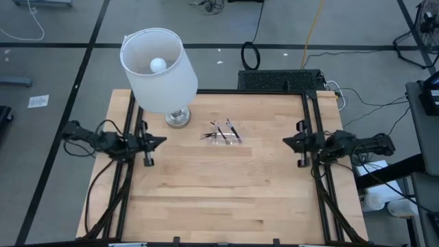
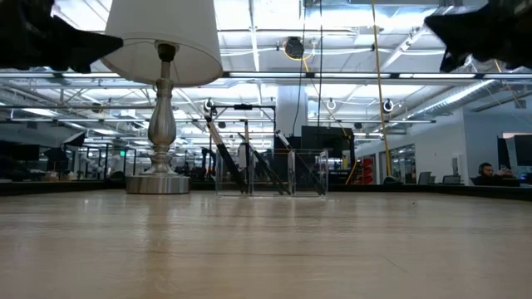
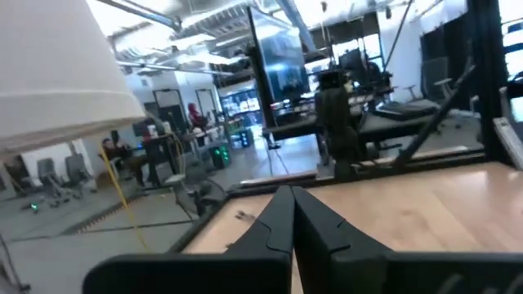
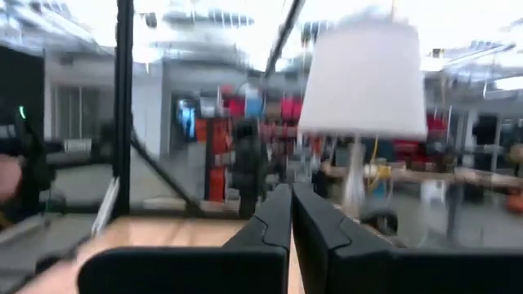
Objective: Put items in baskets/containers
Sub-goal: Return to Home Position
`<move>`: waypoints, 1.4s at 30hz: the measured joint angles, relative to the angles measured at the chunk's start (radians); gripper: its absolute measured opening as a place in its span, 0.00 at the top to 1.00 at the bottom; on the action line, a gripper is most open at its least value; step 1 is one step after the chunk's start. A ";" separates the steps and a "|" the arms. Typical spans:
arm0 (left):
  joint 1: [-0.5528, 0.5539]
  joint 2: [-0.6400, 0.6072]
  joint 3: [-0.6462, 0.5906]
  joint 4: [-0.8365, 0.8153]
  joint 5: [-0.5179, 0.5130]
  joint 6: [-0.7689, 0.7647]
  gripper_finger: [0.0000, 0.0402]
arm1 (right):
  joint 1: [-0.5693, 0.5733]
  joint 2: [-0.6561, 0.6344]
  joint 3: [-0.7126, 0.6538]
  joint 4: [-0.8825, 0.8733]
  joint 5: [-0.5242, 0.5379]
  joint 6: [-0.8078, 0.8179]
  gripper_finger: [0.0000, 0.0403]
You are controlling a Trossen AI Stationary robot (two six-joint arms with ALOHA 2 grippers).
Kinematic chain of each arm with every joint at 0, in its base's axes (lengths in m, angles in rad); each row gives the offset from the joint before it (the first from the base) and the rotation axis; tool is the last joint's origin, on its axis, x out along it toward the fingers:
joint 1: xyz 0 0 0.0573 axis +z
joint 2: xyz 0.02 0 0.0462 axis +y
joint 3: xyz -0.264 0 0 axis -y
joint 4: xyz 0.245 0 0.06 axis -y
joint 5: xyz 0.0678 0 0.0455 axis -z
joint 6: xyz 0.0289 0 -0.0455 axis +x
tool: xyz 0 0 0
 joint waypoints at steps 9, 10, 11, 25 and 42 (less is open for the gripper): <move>0.316 0.008 0.006 -0.203 0.343 -0.175 1.00 | -0.044 -0.002 -0.002 -0.077 -0.018 0.008 1.00; 0.350 0.022 0.005 -0.204 0.405 -0.193 1.00 | -0.049 -0.001 -0.003 -0.098 -0.018 0.018 1.00; 0.379 0.033 0.003 -0.213 0.449 -0.200 1.00 | -0.055 -0.002 -0.003 -0.112 -0.017 0.031 1.00; 0.492 0.052 0.003 -0.230 0.542 -0.188 1.00 | -0.061 0.000 -0.004 -0.247 -0.012 0.157 1.00; 0.492 0.052 -0.001 -0.207 0.589 -0.249 0.92 | -0.061 0.000 -0.005 -0.157 -0.012 0.112 1.00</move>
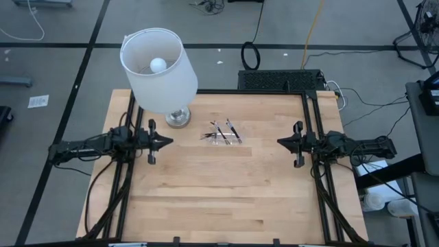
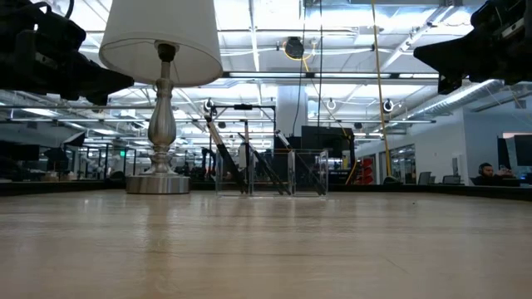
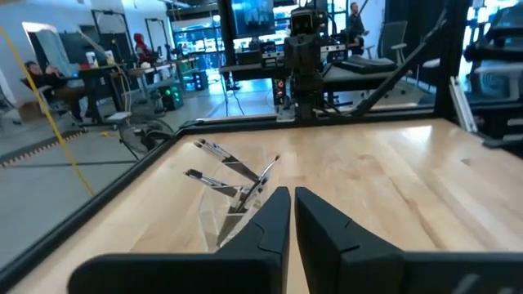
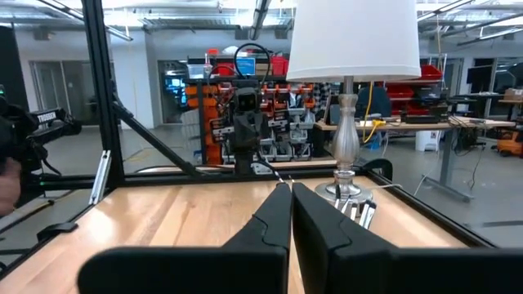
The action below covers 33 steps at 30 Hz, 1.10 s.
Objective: Put items in baskets/containers
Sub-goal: Return to Home Position
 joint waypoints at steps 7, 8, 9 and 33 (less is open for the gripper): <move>0.000 0.000 0.000 0.013 0.000 -0.038 0.92 | 0.000 0.000 0.000 0.000 0.000 0.000 1.00; 0.000 0.000 0.000 0.014 0.000 -0.038 0.92 | 0.000 0.000 0.000 0.000 0.000 0.000 1.00; 0.000 0.000 0.000 0.014 0.000 -0.038 0.92 | 0.000 0.000 0.000 0.001 0.000 0.000 1.00; 0.000 0.000 0.001 0.017 0.000 -0.040 0.92 | 0.000 0.000 0.000 0.001 0.000 0.000 1.00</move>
